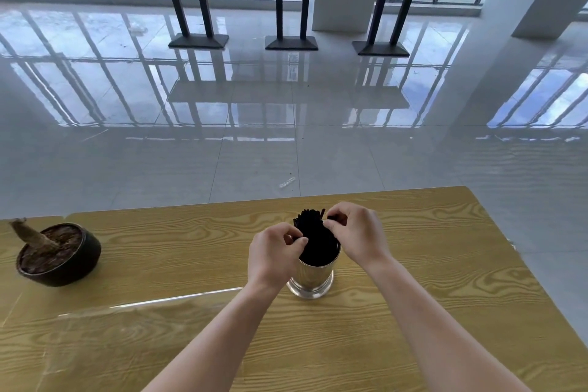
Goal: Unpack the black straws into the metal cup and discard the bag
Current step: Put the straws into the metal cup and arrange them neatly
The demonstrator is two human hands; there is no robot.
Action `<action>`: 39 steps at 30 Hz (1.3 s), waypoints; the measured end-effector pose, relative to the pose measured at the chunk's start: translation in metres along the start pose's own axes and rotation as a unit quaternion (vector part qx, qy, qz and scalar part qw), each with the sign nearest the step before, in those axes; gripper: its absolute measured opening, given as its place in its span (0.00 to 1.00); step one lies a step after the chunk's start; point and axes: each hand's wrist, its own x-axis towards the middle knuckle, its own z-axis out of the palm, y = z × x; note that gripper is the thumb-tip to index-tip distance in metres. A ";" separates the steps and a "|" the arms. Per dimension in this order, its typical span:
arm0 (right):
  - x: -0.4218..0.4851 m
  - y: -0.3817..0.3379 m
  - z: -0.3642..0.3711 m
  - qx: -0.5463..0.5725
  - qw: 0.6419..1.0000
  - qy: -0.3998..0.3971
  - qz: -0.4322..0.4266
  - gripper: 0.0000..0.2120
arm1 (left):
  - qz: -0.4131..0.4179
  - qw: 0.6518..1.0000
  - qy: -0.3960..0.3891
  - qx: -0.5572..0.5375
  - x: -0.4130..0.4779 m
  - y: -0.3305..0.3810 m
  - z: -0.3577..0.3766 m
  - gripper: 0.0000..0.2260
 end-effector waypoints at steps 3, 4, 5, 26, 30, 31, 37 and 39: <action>0.001 0.000 0.001 -0.014 1.000 -0.019 0.001 0.04 | -0.007 1.000 -0.004 0.001 0.005 0.004 -0.001 0.03; 0.001 0.000 0.002 -0.016 1.000 -0.017 0.002 0.07 | -0.004 1.000 -0.003 0.000 0.006 0.005 0.000 0.04; 0.000 0.000 0.003 -0.015 1.000 -0.011 0.004 0.09 | -0.001 1.000 0.001 -0.004 0.006 0.005 0.001 0.07; 0.055 -0.037 0.001 -0.184 0.940 -0.251 -0.136 0.13 | -0.031 0.998 0.020 -0.048 0.008 -0.004 0.007 0.09; 0.057 -0.036 0.001 -0.154 0.951 -0.233 -0.131 0.09 | -0.033 0.998 0.019 -0.050 0.009 -0.005 0.009 0.09; 0.057 -0.036 0.001 -0.147 0.953 -0.229 -0.132 0.08 | -0.034 0.998 0.018 -0.051 0.009 -0.005 0.009 0.09; 0.057 -0.033 0.000 -0.130 0.961 -0.197 -0.145 0.06 | -0.044 0.996 0.031 -0.072 0.011 -0.003 0.007 0.09; 0.057 -0.032 0.001 -0.129 0.961 -0.194 -0.149 0.06 | -0.054 0.993 0.052 -0.092 0.018 -0.001 0.005 0.08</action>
